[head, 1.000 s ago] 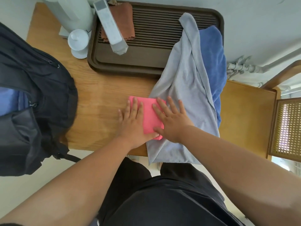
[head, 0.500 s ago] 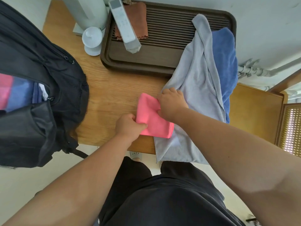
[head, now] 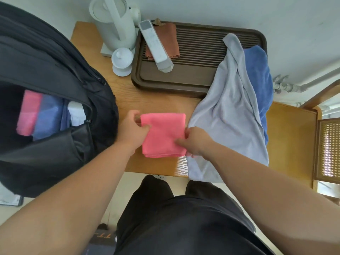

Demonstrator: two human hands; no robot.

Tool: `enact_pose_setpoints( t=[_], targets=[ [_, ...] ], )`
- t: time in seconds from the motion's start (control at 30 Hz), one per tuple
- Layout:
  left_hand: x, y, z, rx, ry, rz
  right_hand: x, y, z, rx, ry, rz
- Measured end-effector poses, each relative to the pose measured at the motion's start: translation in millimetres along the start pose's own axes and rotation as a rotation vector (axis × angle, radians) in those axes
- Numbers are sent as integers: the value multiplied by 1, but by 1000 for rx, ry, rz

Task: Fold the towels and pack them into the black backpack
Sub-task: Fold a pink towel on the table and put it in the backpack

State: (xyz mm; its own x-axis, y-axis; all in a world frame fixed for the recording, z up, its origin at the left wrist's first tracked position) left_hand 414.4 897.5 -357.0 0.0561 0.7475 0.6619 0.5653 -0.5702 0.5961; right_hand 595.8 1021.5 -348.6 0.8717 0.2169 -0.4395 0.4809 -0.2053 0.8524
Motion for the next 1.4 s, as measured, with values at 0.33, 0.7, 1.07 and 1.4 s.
enact_pose_setpoints(
  t=[0.33,0.7,1.07,1.4],
  targets=[
    [6,-19,24,-252,-897,274,-25,-34,-14,340,565,-177],
    [27,-39,23,-258,-960,328,-31,-58,-18,287,823,-91],
    [1,-8,22,-108,-853,561,-6,-28,19,453,917,-328],
    [-59,26,39,-340,-1172,423,15,-26,58,417,1023,-277]
  ],
)
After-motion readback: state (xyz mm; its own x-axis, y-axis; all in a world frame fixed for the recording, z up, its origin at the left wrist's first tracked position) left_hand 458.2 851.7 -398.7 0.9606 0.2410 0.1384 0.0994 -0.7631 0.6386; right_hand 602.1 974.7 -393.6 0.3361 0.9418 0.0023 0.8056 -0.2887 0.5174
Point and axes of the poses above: each hand's wrist, its own y-axis away from the middle knuckle, its own z-axis out of the palm, x = y × z, the point moved 4 cm from there along -y, towards the middle knuckle, and after that the axes turned 13 degrees about -x, right-handed, at the moved point
